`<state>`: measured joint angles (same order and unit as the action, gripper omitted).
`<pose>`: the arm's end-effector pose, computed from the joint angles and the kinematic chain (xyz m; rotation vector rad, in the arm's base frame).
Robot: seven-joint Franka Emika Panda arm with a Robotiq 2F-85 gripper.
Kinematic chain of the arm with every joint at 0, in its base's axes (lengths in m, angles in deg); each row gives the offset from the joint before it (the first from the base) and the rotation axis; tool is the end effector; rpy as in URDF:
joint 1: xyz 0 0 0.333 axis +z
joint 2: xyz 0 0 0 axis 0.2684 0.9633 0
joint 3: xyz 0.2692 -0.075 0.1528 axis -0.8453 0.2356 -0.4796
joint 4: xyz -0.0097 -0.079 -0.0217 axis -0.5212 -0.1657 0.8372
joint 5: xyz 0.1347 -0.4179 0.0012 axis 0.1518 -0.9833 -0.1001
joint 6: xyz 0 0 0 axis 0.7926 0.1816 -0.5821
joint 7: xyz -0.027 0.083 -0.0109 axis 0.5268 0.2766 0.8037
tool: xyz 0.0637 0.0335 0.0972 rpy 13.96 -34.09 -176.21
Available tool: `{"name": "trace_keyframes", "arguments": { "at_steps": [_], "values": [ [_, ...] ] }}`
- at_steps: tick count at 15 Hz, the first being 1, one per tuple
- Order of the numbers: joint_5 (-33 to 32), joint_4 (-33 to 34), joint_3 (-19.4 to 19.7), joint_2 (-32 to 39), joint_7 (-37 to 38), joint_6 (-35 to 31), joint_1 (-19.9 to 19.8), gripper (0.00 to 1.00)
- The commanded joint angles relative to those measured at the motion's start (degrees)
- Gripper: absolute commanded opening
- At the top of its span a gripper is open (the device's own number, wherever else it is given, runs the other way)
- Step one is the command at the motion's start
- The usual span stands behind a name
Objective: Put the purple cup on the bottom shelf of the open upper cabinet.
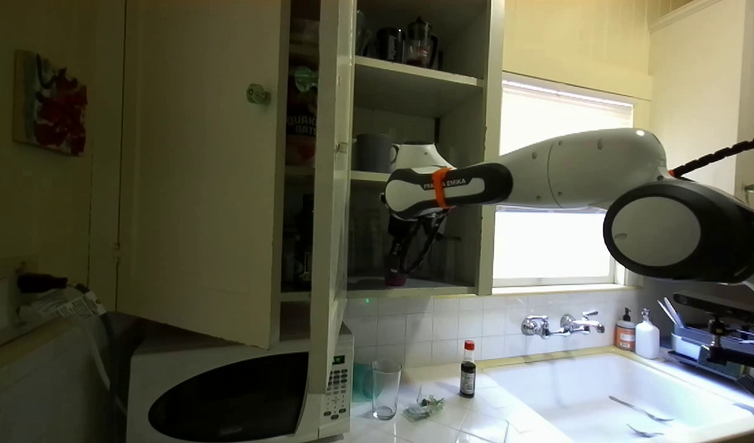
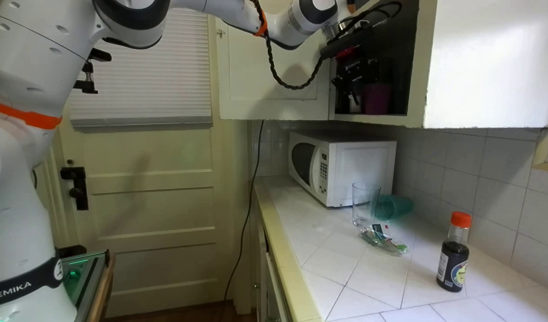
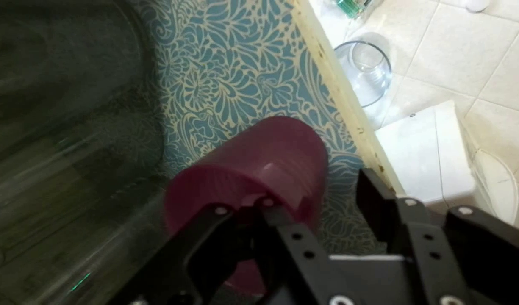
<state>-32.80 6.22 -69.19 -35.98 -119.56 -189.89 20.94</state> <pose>0.7735 0.0239 0.5898 2.5755 1.0014 0.4865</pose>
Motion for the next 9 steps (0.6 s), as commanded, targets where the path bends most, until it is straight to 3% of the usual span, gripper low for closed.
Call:
{"name": "trace_keyframes", "arguments": {
  "at_steps": [1,3,9],
  "values": [
    [-0.84,1.44,0.32,0.77,-0.6,-0.15,0.01,0.82],
    [-1.12,1.49,0.42,0.54,-0.47,-0.28,0.12,0.98],
    [-1.11,1.33,0.27,-1.39,0.32,-1.11,0.71,1.0]
  ]
}}
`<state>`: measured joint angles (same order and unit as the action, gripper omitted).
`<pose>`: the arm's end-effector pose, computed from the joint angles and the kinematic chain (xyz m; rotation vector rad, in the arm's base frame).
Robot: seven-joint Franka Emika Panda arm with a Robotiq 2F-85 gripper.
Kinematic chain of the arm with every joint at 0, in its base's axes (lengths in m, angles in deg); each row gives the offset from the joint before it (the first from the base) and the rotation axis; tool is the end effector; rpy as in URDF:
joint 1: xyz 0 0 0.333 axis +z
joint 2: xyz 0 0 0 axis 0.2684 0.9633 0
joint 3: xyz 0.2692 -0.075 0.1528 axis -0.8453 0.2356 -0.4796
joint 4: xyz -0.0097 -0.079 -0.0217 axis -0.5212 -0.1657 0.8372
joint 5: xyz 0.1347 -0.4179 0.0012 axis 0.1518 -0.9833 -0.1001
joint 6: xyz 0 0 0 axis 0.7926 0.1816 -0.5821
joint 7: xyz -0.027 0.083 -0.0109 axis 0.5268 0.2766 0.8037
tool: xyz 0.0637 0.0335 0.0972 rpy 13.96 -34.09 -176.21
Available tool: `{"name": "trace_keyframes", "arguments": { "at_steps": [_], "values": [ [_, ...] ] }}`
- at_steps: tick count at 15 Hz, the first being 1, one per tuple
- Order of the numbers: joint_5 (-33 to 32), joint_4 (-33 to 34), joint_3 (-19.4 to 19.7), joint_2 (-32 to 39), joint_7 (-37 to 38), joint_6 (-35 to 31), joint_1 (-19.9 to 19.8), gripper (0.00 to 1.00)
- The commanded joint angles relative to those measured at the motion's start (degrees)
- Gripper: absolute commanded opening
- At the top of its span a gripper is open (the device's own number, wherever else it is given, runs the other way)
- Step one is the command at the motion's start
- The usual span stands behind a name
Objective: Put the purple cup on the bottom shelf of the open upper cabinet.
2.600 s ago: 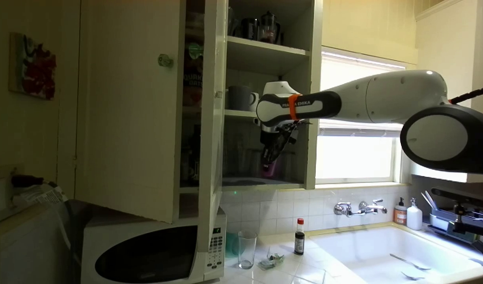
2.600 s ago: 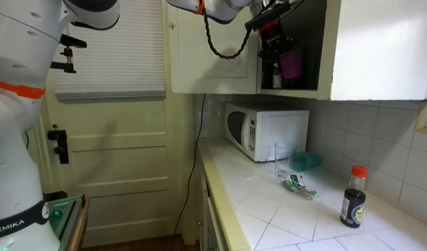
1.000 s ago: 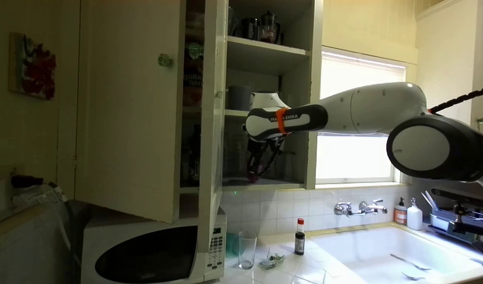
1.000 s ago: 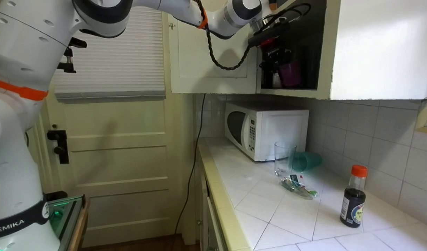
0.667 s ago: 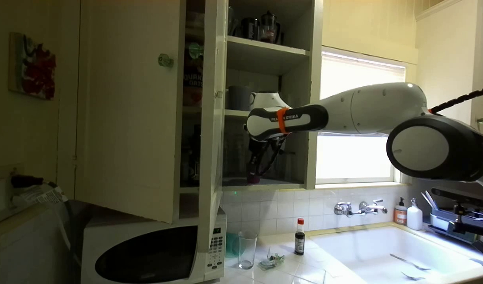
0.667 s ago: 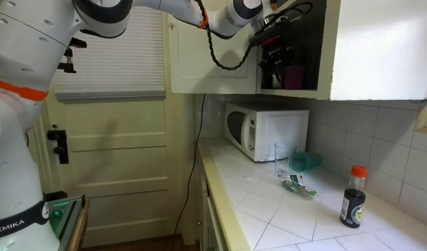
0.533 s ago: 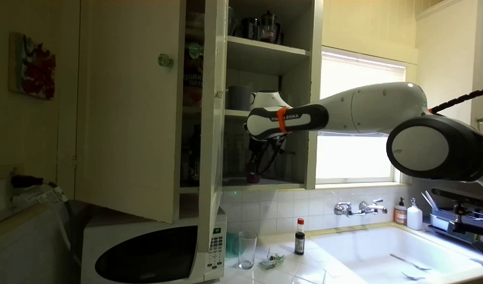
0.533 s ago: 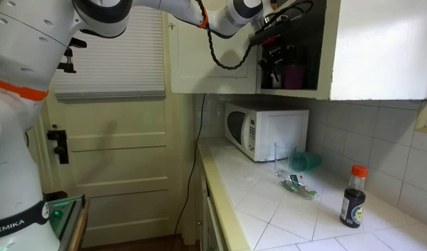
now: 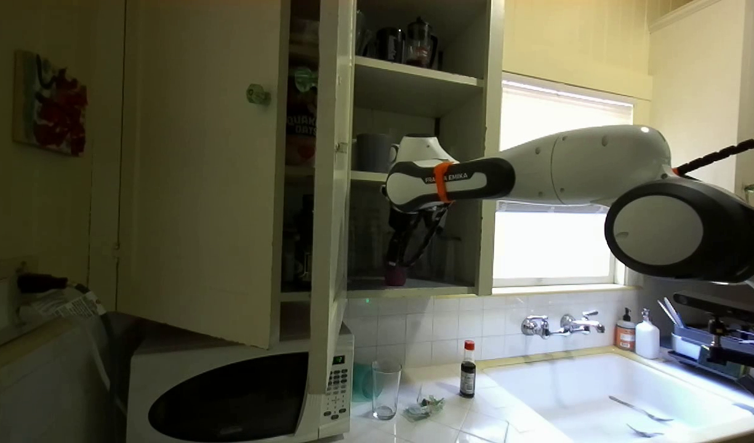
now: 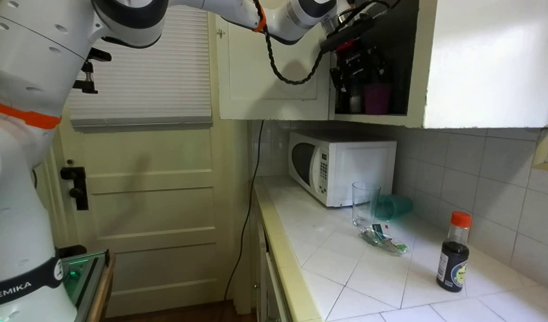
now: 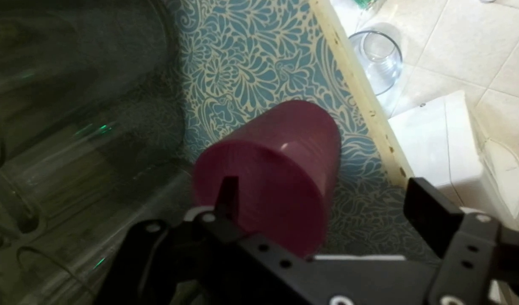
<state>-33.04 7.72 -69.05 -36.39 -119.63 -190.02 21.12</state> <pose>0.7713 0.0248 0.6105 2.5531 0.9936 0.5287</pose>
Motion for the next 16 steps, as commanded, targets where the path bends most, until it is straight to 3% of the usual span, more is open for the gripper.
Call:
{"name": "trace_keyframes", "arguments": {
  "at_steps": [1,4,8,10,14,16],
  "values": [
    [-1.06,-0.53,0.16,-1.37,0.65,-1.29,0.68,1.0],
    [-1.39,-1.52,0.43,-2.68,2.85,-0.3,1.4,1.0],
    [-4.71,-4.84,1.76,-5.72,11.05,0.07,3.65,1.0],
    [-7.0,-5.81,1.54,-6.44,11.9,-1.2,4.73,1.0],
    [-15.86,-8.01,2.82,-11.17,23.27,1.53,8.89,1.0],
    [-11.77,-11.31,1.24,-14.78,25.58,5.51,8.79,1.0]
  ]
}}
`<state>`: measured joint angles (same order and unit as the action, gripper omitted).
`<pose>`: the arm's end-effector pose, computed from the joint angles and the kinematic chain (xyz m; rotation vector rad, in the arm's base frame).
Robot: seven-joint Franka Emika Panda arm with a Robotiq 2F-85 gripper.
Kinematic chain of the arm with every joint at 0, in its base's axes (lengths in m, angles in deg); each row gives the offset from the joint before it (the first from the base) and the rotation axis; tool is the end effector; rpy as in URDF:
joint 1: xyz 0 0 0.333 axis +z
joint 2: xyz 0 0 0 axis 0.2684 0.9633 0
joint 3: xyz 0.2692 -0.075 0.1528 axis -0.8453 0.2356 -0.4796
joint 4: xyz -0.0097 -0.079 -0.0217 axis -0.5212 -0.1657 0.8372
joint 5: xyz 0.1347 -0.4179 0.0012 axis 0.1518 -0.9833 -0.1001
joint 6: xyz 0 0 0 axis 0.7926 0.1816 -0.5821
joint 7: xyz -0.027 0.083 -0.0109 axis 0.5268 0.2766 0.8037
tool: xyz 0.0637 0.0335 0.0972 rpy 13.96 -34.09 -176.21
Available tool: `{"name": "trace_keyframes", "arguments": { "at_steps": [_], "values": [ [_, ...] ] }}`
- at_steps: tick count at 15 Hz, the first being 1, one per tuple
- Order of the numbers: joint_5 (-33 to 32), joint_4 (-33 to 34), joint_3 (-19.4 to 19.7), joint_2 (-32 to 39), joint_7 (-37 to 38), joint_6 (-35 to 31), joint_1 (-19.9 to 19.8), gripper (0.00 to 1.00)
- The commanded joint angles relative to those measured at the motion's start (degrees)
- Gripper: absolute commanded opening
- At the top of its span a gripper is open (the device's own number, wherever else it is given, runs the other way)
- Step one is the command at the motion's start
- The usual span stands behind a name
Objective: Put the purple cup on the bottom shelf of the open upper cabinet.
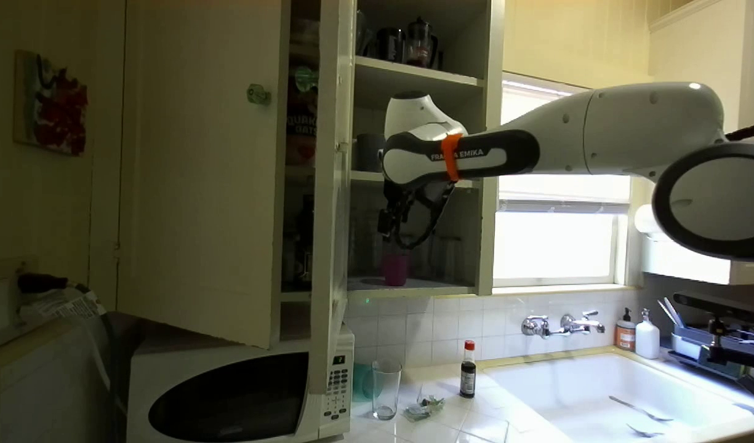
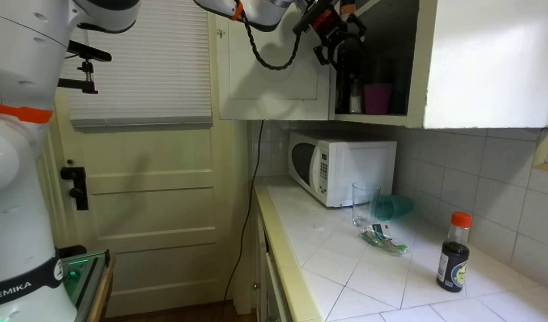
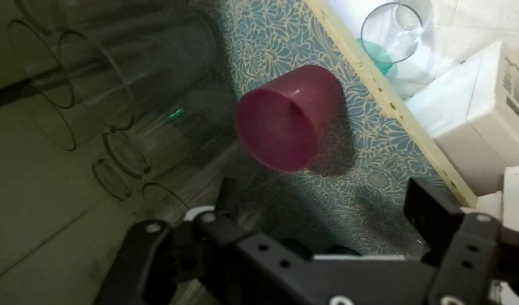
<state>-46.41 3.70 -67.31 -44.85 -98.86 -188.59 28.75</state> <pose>0.7222 0.0811 0.6847 2.4890 0.6516 0.6394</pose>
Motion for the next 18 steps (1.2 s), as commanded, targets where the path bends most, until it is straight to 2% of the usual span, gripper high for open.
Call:
{"name": "trace_keyframes", "arguments": {
  "at_steps": [1,8,9,11,12,15,17,18],
  "values": [
    [4.12,-9.28,-1.1,-8.32,5.49,5.65,1.08,1.0],
    [17.58,-28.79,-3.16,-24.48,14.14,15.38,1.72,1.0],
    [19.18,-31.34,-6.48,-26.57,15.57,17.31,-1.46,1.0],
    [21.63,-36.48,-7.16,-30.66,18.65,21.1,-2.82,1.0],
    [19.01,-28.6,-8.01,-24.68,15.8,19.83,-3.14,1.0],
    [20.39,-34.15,-8.48,-29.0,17.41,20.74,-3.99,1.0],
    [21.06,-30.74,-8.5,-26.11,18.51,23.56,-5.06,1.0],
    [22.26,-31.84,-7.97,-26.19,17.49,23.43,-5.56,1.0]
  ]
}}
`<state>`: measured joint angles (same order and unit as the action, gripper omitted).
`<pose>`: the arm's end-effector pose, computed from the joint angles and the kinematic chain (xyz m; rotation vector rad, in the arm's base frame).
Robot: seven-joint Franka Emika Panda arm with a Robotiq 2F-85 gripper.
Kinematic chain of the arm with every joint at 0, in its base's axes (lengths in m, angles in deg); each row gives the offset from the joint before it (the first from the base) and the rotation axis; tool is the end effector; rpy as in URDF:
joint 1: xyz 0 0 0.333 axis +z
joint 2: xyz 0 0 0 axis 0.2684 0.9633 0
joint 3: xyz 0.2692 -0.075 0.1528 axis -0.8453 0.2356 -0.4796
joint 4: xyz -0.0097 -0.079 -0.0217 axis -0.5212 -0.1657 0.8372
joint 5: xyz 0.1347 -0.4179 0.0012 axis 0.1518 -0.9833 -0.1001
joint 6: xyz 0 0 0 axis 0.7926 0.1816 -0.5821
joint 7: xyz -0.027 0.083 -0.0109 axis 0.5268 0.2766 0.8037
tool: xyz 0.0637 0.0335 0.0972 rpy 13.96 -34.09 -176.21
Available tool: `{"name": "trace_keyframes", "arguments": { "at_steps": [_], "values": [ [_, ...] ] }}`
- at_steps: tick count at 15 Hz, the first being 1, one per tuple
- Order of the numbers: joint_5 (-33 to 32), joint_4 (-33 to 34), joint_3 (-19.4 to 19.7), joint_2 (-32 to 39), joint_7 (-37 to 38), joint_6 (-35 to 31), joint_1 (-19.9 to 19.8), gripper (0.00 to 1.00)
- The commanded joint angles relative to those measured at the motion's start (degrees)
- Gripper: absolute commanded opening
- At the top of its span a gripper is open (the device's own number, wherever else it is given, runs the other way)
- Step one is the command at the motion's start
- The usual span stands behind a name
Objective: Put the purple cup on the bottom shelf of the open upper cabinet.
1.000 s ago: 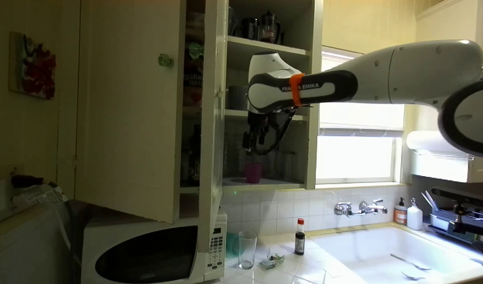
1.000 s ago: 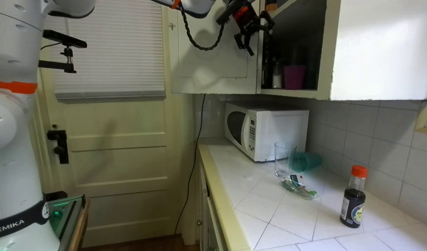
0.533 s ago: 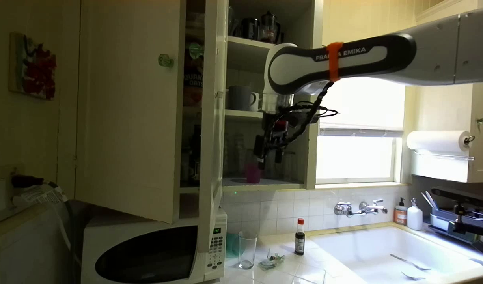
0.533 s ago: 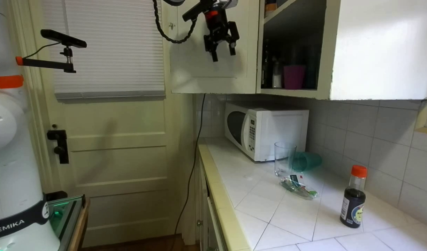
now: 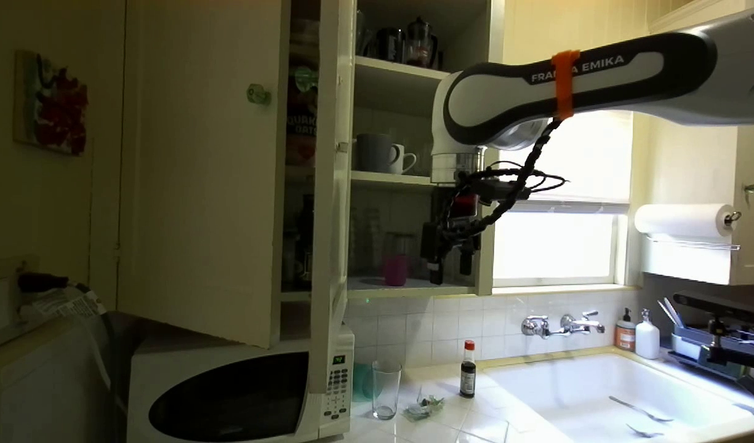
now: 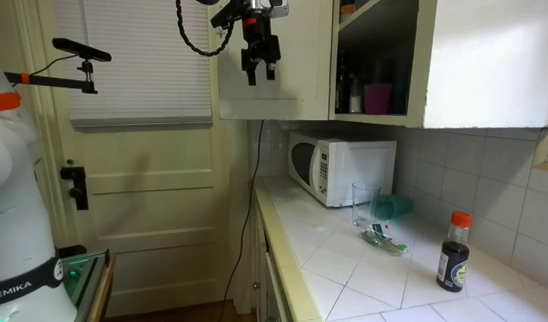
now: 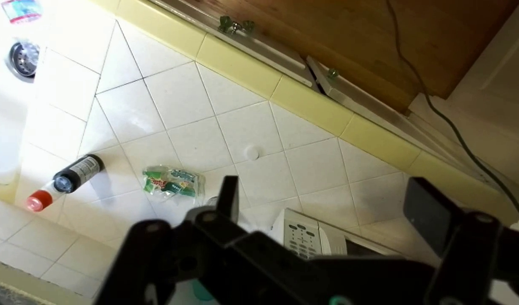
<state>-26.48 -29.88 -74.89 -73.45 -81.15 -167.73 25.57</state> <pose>0.5298 0.1076 0.6331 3.0378 0.2978 0.1214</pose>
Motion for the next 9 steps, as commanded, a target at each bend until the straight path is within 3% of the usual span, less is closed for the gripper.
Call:
{"name": "trace_keyframes", "arguments": {
  "at_steps": [1,6,8,9],
  "values": [
    [3.13,0.47,-0.03,2.44,-0.92,2.85,-2.9,1.0],
    [10.04,-7.94,2.67,2.22,-9.93,8.08,-5.72,1.0],
    [7.89,-12.58,3.21,0.61,-17.12,6.14,-6.39,1.0],
    [7.67,-7.77,2.3,3.41,-12.25,6.79,-6.37,1.0]
  ]
}}
